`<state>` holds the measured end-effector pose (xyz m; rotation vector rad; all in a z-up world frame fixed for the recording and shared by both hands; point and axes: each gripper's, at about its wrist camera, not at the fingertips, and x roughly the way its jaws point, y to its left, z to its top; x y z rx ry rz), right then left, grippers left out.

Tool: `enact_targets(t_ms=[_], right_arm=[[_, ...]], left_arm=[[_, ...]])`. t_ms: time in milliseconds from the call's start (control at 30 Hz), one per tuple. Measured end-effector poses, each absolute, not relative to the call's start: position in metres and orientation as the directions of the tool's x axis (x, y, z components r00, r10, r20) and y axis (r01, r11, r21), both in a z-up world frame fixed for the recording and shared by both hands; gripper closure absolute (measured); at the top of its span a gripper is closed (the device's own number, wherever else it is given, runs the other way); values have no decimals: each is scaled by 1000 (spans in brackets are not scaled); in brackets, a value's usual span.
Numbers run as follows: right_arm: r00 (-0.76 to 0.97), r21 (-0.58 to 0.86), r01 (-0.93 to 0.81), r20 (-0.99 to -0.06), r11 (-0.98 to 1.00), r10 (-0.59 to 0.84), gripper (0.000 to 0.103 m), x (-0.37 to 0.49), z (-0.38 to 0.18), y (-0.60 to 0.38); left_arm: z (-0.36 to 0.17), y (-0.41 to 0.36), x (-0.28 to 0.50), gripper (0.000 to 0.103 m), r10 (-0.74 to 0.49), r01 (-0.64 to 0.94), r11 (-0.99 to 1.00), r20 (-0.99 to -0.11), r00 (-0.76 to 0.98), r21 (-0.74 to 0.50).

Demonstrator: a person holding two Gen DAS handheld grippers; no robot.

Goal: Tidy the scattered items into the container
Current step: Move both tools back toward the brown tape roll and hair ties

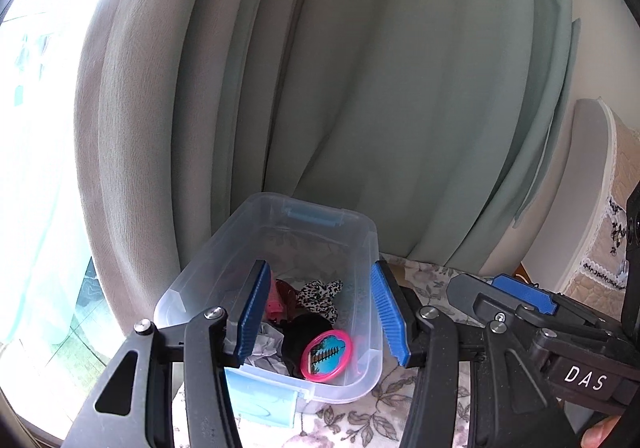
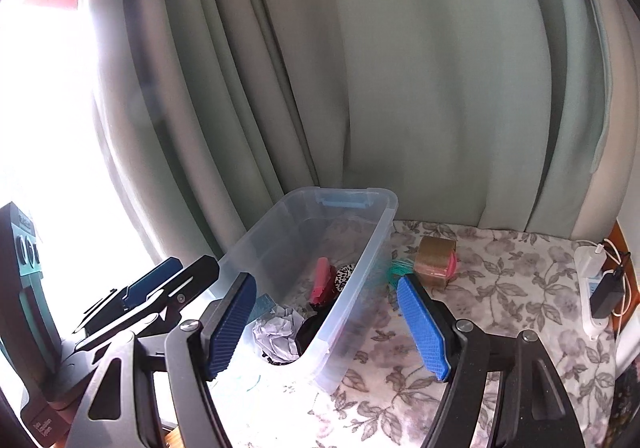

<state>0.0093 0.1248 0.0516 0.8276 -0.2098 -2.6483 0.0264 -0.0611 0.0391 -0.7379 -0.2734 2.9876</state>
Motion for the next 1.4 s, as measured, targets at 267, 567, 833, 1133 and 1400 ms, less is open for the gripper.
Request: enact_targets(t_ms=[267, 567, 833, 1133, 1400], right_arm=[[-788, 305, 239, -494, -922, -367, 26, 18, 45, 168], [-802, 395, 108, -508, -912, -315, 26, 13, 18, 240], [-786, 459, 14, -544, -888, -293, 26, 1, -17, 285], [-743, 482, -27, -596, -876, -305, 26, -20, -54, 303], [-696, 469, -23, -642, -883, -323, 26, -44, -77, 302]], left_arm=[[38, -19, 22, 50, 105, -42, -989, -472, -876, -141], [22, 36, 9, 49, 136, -116, -991, -533, -835, -71], [-6, 88, -9, 49, 176, -209, -978, -610, -772, -17], [-42, 102, -40, 49, 161, -199, -980, -664, -730, -19], [-63, 106, -60, 49, 115, -140, -990, -666, -737, -15]])
